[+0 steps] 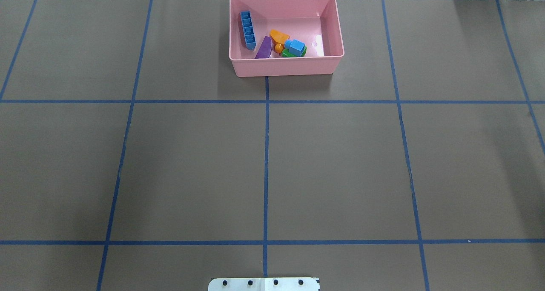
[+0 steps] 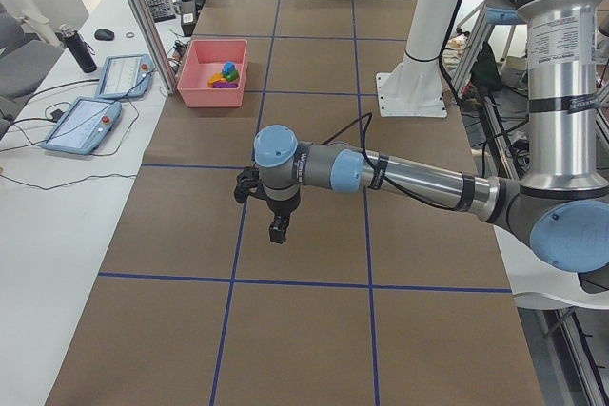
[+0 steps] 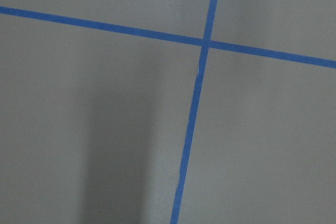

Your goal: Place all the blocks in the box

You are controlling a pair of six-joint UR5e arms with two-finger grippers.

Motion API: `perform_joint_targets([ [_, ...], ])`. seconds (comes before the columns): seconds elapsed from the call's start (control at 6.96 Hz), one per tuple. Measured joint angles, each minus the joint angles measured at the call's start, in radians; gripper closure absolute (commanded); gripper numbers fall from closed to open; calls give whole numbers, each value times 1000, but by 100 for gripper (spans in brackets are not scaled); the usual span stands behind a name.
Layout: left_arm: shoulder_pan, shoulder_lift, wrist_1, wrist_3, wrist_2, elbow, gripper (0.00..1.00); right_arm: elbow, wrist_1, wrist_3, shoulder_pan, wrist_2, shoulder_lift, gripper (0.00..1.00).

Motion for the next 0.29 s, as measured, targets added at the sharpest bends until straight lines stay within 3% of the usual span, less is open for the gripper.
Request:
perform_joint_targets([
  [0.29, 1, -1, 0, -1, 7, 0, 0, -2, 0, 6, -1, 0, 5, 0],
])
